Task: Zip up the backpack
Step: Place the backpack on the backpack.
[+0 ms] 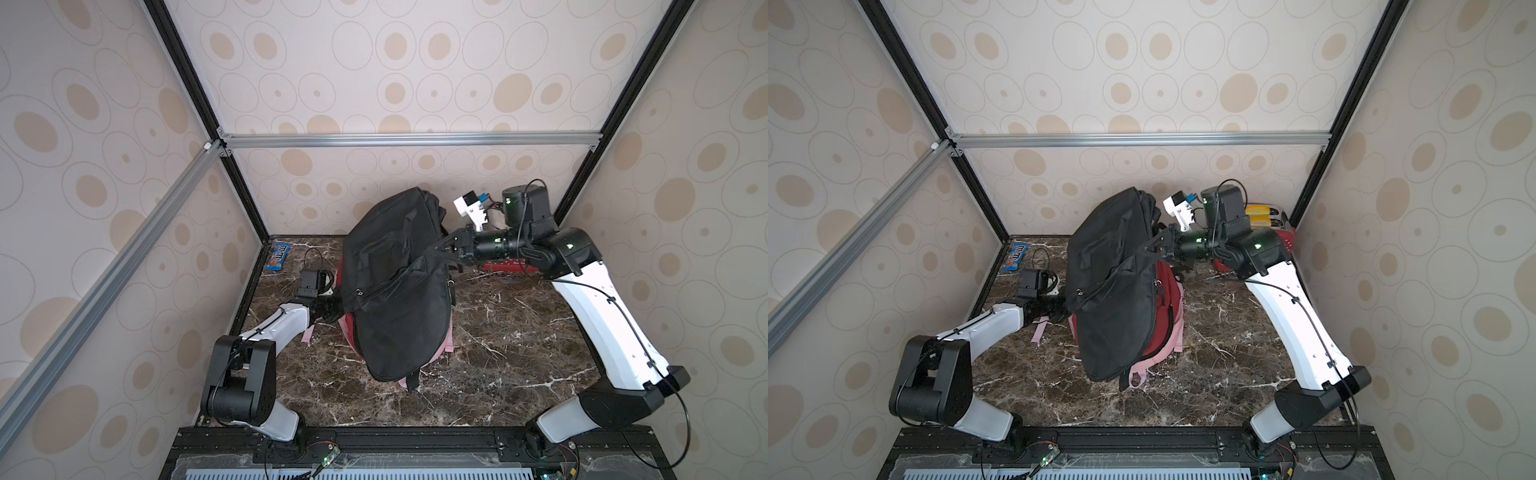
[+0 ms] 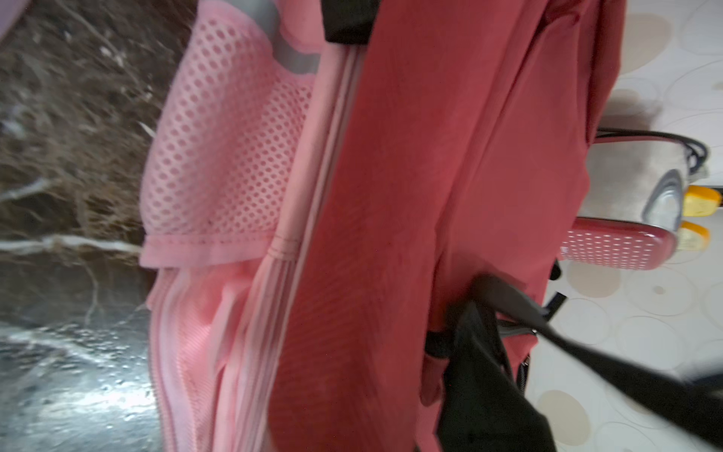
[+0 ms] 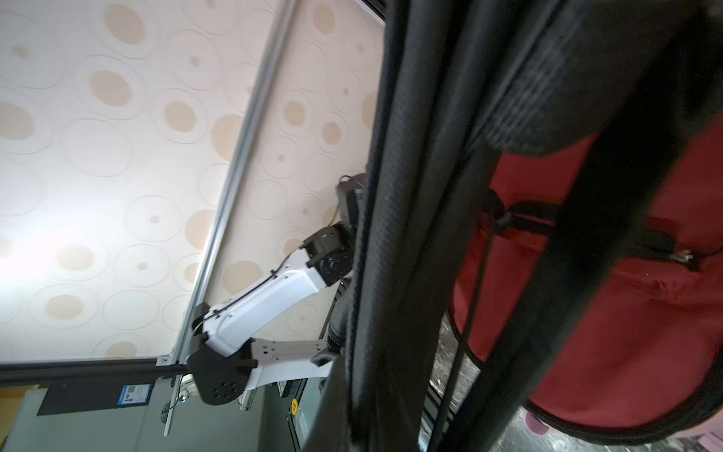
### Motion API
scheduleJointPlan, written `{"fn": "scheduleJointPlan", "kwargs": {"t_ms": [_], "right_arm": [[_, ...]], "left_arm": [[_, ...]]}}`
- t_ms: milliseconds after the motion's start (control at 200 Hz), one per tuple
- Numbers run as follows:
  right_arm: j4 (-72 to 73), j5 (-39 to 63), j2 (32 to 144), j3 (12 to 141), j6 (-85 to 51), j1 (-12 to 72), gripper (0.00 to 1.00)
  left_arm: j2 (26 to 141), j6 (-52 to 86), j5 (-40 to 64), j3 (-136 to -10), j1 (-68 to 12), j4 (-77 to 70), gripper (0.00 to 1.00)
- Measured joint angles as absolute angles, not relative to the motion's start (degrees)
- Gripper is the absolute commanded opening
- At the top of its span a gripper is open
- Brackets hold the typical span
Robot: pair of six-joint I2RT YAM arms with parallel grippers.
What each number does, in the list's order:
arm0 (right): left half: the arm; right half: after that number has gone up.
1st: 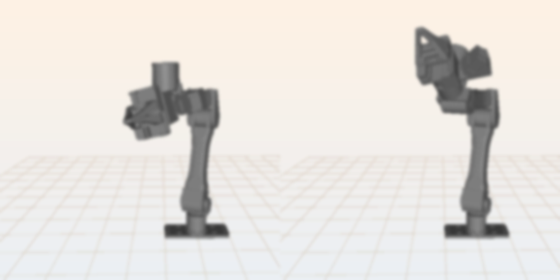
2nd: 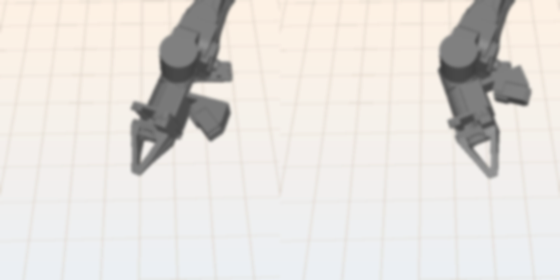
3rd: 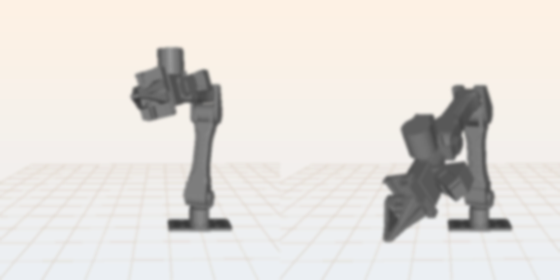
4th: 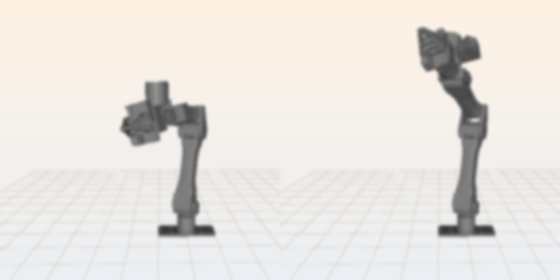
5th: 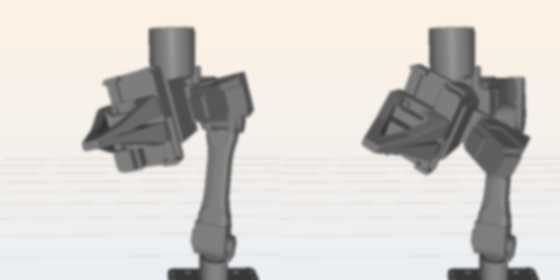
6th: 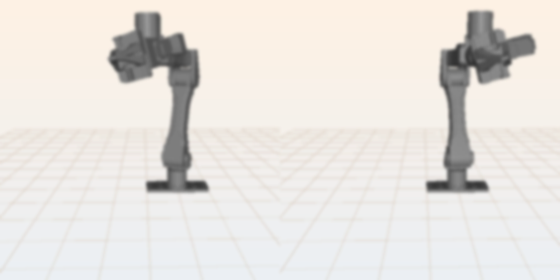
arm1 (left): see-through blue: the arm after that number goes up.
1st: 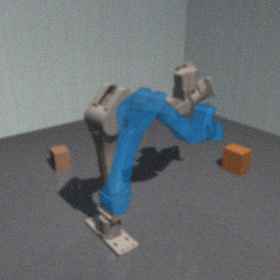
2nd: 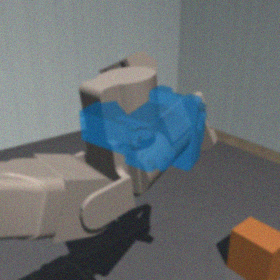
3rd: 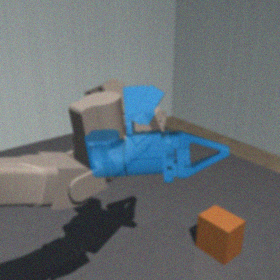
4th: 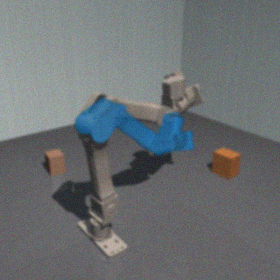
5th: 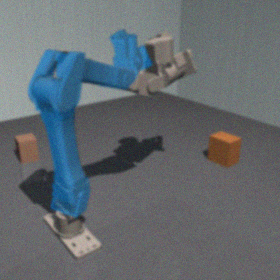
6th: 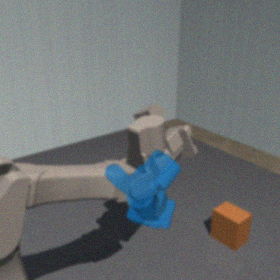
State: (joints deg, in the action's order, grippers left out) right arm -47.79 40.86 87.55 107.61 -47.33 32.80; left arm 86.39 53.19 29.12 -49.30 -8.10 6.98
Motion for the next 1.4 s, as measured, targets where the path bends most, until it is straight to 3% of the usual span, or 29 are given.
{"fn": "scheduleJointPlan", "kwargs": {"t_ms": [175,406,501,581,626,801,951,1152,1402], "right_arm": [[-46.2,36.4,88.4,91.1,-40.0,27.6,0.0],[-46.2,28.1,99.9,80.2,-30.5,24.4,0.0],[-46.1,26.1,101.9,79.4,-28.4,24.4,0.0],[-46.1,24.6,101.9,79.4,-27.2,24.3,0.0],[-46.2,23.7,101.9,79.4,-26.8,24.2,0.0],[-47.2,22.4,102.0,79.9,-25.3,23.4,0.0],[-48.2,22.4,102.3,81.1,-24.8,23.3,0.0],[-48.9,23.4,102.5,81.9,-24.6,23.1,0.0],[-48.8,25.0,103.0,81.9,-24.6,22.5,0.0]], "left_arm": [[83.5,54.2,29.5,-46.6,-8.1,5.8,0.0],[80.8,53.9,29.5,-45.6,-8.1,7.6,0.0],[79.2,51.8,29.3,-46.0,-8.1,10.7,0.47],[77.8,49.8,27.4,-48.4,-8.1,16.7,0.68],[77.3,47.9,25.3,-50.6,-8.1,21.3,0.74],[76.6,42.5,14.6,-60.4,-8.1,38.6,0.78],[73.6,40.5,9.7,-61.7,-7.0,45.6,0.78],[67.8,43.0,18.6,-55.2,-5.9,36.3,0.76],[70.2,46.7,28.3,-53.0,-5.9,24.3,0.71]]}}
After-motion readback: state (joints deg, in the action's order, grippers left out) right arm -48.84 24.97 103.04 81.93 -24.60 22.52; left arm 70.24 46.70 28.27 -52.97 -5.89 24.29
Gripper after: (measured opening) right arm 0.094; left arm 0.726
